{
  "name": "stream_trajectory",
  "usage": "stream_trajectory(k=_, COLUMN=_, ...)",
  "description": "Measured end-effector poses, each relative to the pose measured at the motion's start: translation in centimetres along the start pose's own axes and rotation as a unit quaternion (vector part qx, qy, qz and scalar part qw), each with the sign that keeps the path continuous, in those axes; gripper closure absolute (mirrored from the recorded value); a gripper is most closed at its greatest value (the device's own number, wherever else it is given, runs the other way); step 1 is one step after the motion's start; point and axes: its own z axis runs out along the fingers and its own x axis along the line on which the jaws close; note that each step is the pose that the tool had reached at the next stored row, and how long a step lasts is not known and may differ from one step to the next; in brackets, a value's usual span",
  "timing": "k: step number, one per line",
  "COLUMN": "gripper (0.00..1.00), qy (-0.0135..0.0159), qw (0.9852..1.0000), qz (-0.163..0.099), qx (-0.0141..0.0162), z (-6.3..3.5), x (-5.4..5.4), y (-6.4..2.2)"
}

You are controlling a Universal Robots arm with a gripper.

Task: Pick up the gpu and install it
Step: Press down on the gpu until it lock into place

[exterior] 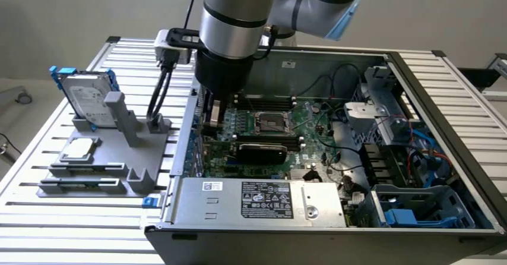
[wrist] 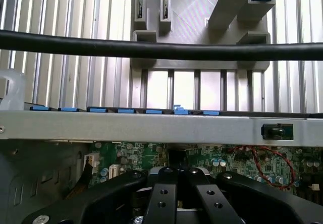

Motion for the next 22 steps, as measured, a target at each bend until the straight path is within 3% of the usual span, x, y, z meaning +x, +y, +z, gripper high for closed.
stream_trajectory(k=12, gripper=0.89, qy=-0.0020, qw=1.0000, qz=0.009, qx=-0.0022, z=-0.04, x=-0.10, y=0.14)
stream_trajectory(k=22, gripper=0.89, qy=-0.0040, qw=0.9998, qz=0.020, qx=-0.0092, z=-0.15, x=-0.10, y=0.21)
